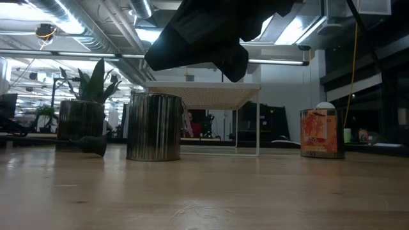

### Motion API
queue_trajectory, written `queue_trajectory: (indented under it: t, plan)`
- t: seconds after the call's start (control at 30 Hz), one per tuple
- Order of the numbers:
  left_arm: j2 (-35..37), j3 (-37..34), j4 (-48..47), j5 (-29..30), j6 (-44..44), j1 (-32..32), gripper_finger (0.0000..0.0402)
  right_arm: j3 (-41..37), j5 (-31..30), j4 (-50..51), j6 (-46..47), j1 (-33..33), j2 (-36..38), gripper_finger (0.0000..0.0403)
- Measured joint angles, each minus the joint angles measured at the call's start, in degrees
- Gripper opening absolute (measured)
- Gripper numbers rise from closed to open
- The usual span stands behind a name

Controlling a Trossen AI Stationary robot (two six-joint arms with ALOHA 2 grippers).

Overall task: Pick & Place candle stick holders
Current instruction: Put the top black candle holder on the shelf

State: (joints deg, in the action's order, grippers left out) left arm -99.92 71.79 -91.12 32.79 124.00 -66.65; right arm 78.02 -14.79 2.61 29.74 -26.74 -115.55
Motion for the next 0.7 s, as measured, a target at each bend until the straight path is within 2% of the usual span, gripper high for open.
queue_trajectory:
  t: [0.13, 0.27, 0.37, 0.57, 0.7]
  plan:
    - [0.0, -0.7, 0.6, 3.0, 2.0, 0.0, 0.0148, 0.0, 0.0, 0.0, 0.0, 0.0, 0.0, 0.0024]
    - [0.0, -0.7, 0.7, 2.2, 2.3, 0.0, 0.0131, 0.0, 0.0, 0.0, 0.0, 0.0, 0.0, 0.0024]
    - [0.0, -0.7, 0.5, 1.5, 2.6, 0.0, 0.0103, 0.0, 0.0, 0.0, 0.0, 0.0, 0.0, 0.0024]
    - [0.0, -0.7, 0.9, 1.7, 3.2, 0.0, 0.0022, 0.0, -0.2, 0.0, 0.0, 0.0, 0.0, 0.0024]
    - [0.0, -0.7, 1.6, 4.3, 3.4, 0.0, 0.0015, 0.0, -0.2, 0.0, 0.0, 0.0, 0.0, 0.0024]
